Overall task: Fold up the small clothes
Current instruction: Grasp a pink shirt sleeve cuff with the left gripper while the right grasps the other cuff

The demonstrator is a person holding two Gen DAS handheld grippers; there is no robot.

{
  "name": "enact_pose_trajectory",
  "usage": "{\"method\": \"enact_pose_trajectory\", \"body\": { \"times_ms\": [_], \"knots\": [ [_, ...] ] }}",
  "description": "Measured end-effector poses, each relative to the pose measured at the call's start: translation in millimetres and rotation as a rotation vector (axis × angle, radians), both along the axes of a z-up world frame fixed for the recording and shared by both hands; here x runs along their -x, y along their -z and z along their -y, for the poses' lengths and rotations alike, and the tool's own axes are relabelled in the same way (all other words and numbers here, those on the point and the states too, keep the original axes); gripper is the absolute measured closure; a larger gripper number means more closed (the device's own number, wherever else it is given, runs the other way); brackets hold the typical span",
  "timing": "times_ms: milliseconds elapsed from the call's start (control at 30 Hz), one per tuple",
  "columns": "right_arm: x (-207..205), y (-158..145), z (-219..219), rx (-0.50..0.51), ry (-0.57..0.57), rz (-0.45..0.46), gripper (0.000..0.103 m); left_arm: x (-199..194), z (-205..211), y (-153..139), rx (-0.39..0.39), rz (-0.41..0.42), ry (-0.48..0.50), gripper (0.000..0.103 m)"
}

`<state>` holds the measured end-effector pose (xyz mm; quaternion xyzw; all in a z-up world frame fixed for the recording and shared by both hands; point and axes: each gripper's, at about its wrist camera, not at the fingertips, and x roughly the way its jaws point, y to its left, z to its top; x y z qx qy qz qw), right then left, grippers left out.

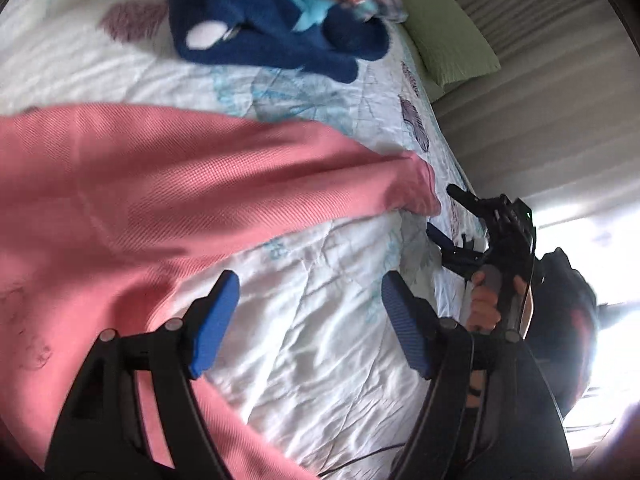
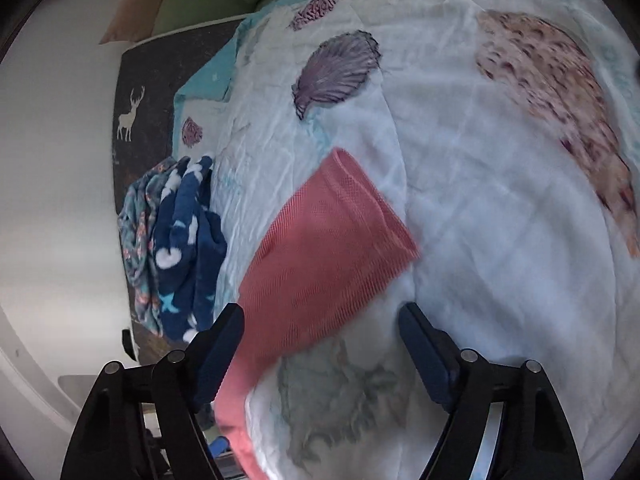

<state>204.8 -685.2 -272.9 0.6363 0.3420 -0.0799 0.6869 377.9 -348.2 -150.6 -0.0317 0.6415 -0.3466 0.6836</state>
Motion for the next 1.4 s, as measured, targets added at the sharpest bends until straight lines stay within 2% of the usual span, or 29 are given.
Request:
{"method": "enact_pose_trajectory", "body": {
  "times_ms": [100, 167, 200, 267, 400, 467, 533, 567, 667, 700, 733, 767, 800, 867, 933, 1033, 1133, 1167, 1233, 1300, 1367, 1400],
  "knots": [
    [-3, -7, 1, 0.019, -0.003, 0.02, 0.022, -11, -3, 17, 0.014, -0.084, -0.032, 0.029],
    [-5, -3, 5, 0.0, 0.005, 0.021, 0.023, -11, -12, 31, 0.039, -0.195, -0.102, 0.029],
    [-6, -1, 7, -0.005, 0.006, 0.025, 0.023, -9, -19, 35, 0.087, -0.252, -0.145, 0.029],
    [-7, 1, 9, -0.004, 0.009, 0.038, 0.023, -6, -28, 42, 0.159, -0.309, -0.216, 0.029],
    [-7, 3, 10, -0.002, 0.027, 0.061, 0.025, -1, -50, 55, 0.212, -0.27, -0.437, 0.032],
    [-5, 2, 11, 0.005, 0.033, 0.065, 0.028, 4, -64, 58, 0.307, -0.252, -0.58, 0.032],
    [-7, 1, 13, 0.015, 0.032, 0.083, 0.031, 5, -69, 63, 0.358, -0.244, -0.65, 0.033],
    [-8, 2, 13, 0.017, 0.031, 0.086, 0.032, 4, -71, 64, 0.376, -0.239, -0.669, 0.036],
    [-12, 8, 16, 0.004, 0.049, 0.083, 0.043, 2, -79, 66, 0.412, -0.228, -0.708, 0.058],
    [-13, 11, 17, -0.008, 0.061, 0.085, 0.054, 2, -80, 68, 0.419, -0.238, -0.702, 0.07],
    [-14, 14, 19, -0.019, 0.071, 0.087, 0.071, 2, -82, 72, 0.431, -0.261, -0.693, 0.075],
    [-16, 20, 21, -0.04, 0.087, 0.081, 0.08, 2, -83, 75, 0.443, -0.282, -0.692, 0.083],
    [-17, 24, 22, -0.057, 0.101, 0.077, 0.094, 2, -85, 80, 0.469, -0.32, -0.687, 0.092],
    [-19, 33, 23, -0.075, 0.127, 0.072, 0.099, 3, -89, 85, 0.503, -0.369, -0.692, 0.095],
    [-19, 27, 21, -0.042, 0.144, 0.069, 0.1, 7, -90, 86, 0.529, -0.367, -0.687, 0.096],
    [-24, -14, 13, 0.073, 0.126, 0.109, 0.1, 14, -91, 74, 0.602, -0.341, -0.663, 0.096],
    [-36, -78, -2, 0.152, 0.083, 0.198, 0.1, 25, -96, 62, 0.697, -0.344, -0.684, 0.096],
    [-44, -113, -14, 0.196, 0.051, 0.241, 0.1, 29, -101, 64, 0.739, -0.378, -0.706, 0.096],
    [-54, -156, -34, 0.255, 0.004, 0.287, 0.1, 37, -108, 70, 0.785, -0.431, -0.748, 0.096],
    [-74, -210, -69, 0.325, -0.079, 0.34, 0.1, 41, -107, 74, 0.816, -0.451, -0.774, 0.096],
    [-93, -256, -111, 0.394, -0.168, 0.379, 0.1, 49, -115, 76, 0.904, -0.487, -0.794, 0.096],
    [-102, -269, -128, 0.414, -0.199, 0.387, 0.1, 52, -119, 79, 0.957, -0.519, -0.803, 0.096]
  ]
}}
